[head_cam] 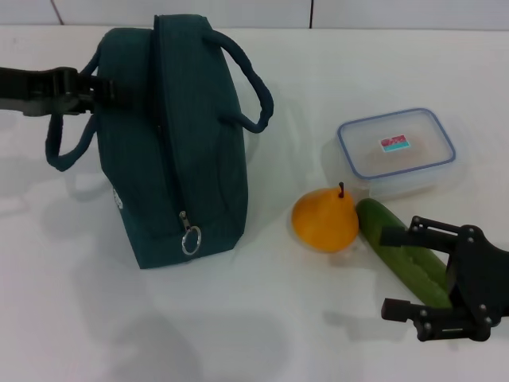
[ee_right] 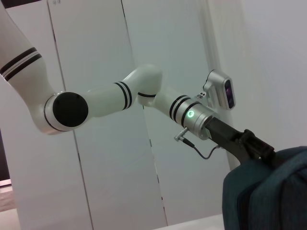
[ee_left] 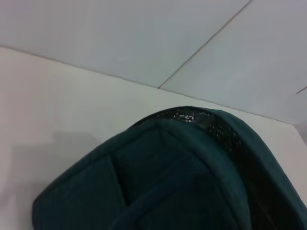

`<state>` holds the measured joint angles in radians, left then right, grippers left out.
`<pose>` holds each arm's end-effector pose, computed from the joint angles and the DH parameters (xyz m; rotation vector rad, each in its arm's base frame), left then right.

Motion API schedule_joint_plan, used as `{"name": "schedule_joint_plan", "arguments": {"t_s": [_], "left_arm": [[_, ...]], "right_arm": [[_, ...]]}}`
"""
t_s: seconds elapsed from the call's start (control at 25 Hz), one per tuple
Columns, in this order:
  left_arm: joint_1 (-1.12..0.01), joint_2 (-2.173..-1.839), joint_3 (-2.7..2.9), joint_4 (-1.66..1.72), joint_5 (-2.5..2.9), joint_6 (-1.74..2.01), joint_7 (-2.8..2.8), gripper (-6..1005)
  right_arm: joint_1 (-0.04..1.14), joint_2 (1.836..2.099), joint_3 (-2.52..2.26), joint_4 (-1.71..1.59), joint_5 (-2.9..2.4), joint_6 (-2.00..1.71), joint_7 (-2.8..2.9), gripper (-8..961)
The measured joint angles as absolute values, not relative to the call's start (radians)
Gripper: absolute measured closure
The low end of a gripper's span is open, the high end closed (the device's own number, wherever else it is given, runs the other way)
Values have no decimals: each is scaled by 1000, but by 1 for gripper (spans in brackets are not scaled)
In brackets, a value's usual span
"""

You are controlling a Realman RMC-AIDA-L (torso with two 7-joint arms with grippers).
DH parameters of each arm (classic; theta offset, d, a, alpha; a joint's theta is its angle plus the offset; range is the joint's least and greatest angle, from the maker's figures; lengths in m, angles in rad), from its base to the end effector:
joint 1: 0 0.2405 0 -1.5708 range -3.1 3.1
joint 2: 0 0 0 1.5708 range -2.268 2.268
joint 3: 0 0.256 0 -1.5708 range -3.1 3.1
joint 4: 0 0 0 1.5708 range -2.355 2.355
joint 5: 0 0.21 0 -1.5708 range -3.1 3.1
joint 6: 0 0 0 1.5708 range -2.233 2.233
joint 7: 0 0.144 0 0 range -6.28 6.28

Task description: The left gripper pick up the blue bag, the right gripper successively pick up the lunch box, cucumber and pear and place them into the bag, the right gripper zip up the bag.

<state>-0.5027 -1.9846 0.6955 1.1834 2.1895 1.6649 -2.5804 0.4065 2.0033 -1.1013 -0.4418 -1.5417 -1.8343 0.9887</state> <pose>-0.2514 0.3506 0.1140 -2.2397 -1.6308 -0.4708 0.2557 0.2537 -0.0122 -2.8625 0.2333 1.1741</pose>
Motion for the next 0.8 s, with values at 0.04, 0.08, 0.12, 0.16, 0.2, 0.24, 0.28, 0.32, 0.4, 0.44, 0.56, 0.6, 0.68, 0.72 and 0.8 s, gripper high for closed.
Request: {"name": "schedule_joint_plan", "arguments": {"t_s": [0.04, 0.08, 0.12, 0.16, 0.2, 0.24, 0.28, 0.32, 0.4, 0.44, 0.56, 0.6, 0.68, 0.72, 0.8], "left_arm": [[-503, -1985, 696, 1183, 2189, 1667, -2584, 355], [-502, -1985, 696, 1184, 2187, 1671, -2586, 397], [-502, -1985, 696, 1184, 2186, 1677, -2589, 423], [-501, -1985, 696, 1184, 2185, 1681, -2591, 448], [-501, -1986, 696, 1184, 2185, 1686, -2593, 474], [-501, -1987, 696, 1184, 2184, 1691, -2596, 500], [-501, -1988, 696, 1184, 2184, 1695, -2597, 525], [-501, -1989, 696, 1184, 2184, 1701, -2597, 551], [-500, -1992, 696, 1184, 2183, 1712, -2596, 602], [-500, -1993, 696, 1184, 2182, 1717, -2596, 628], [-500, -1996, 694, 1184, 2177, 1734, -2597, 772], [-500, -1996, 692, 1184, 2174, 1742, -2598, 820], [-496, -1998, 688, 1184, 2147, 1761, -2598, 882], [-492, -1998, 688, 1184, 2122, 1770, -2599, 896], [-485, -1997, 689, 1185, 2077, 1780, -2599, 924]], "right_arm": [[406, 2003, -1101, -442, -1542, -1834, 989, 112], [405, 2003, -1101, -442, -1542, -1835, 988, 112], [405, 2002, -1101, -442, -1542, -1835, 988, 112], [405, 2002, -1101, -442, -1542, -1835, 988, 112], [405, 2002, -1100, -442, -1542, -1835, 988, 112], [405, 2002, -1097, -442, -1542, -1835, 988, 112], [405, 2002, -1093, -443, -1541, -1835, 988, 112], [404, 2003, -1085, -443, -1541, -1835, 988, 112], [398, 2004, -1067, -443, -1541, -1836, 987, 112], [393, 2005, -1050, -444, -1541, -1836, 987, 112], [382, 2006, -992, -443, -1540, -1837, 993, 113], [382, 2006, -992, -443, -1540, -1837, 993, 113], [377, 2007, -915, -427, -1540, -1823, 1016, 113], [375, 2007, -875, -414, -1540, -1810, 1028, 113], [370, 2007, -793, -388, -1540, -1780, 1057, 113]]}}
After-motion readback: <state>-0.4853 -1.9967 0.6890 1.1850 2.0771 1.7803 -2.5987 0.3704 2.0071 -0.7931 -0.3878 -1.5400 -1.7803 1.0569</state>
